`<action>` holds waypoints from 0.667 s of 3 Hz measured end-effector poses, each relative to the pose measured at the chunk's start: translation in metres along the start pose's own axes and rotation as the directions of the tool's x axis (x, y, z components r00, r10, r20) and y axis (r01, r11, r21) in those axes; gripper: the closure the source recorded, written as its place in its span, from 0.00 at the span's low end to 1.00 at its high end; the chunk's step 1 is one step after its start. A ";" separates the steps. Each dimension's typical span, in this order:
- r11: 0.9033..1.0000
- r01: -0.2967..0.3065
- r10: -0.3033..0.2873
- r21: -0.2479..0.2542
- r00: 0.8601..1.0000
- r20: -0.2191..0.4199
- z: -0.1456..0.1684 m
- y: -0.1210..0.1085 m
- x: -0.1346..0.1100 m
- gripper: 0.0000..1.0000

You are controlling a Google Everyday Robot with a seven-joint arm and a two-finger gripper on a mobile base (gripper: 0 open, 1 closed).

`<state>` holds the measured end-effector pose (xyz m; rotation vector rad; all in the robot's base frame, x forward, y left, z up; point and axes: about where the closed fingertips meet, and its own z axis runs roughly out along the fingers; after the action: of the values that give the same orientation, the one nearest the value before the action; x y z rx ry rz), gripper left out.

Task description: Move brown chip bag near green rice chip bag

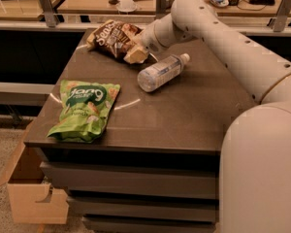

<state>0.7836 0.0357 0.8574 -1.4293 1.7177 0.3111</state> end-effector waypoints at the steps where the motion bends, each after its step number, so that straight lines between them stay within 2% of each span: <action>1: 0.998 0.054 -0.053 -0.026 0.998 0.039 -0.008 -0.001 -0.025 0.88; 2: 0.988 0.101 -0.089 -0.117 0.991 0.104 -0.037 0.017 -0.063 1.00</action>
Offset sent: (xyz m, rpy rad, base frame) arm -0.0782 0.0270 0.1127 0.0651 0.0476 0.3420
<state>0.7509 0.0595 0.9207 -1.5530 1.5684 0.4341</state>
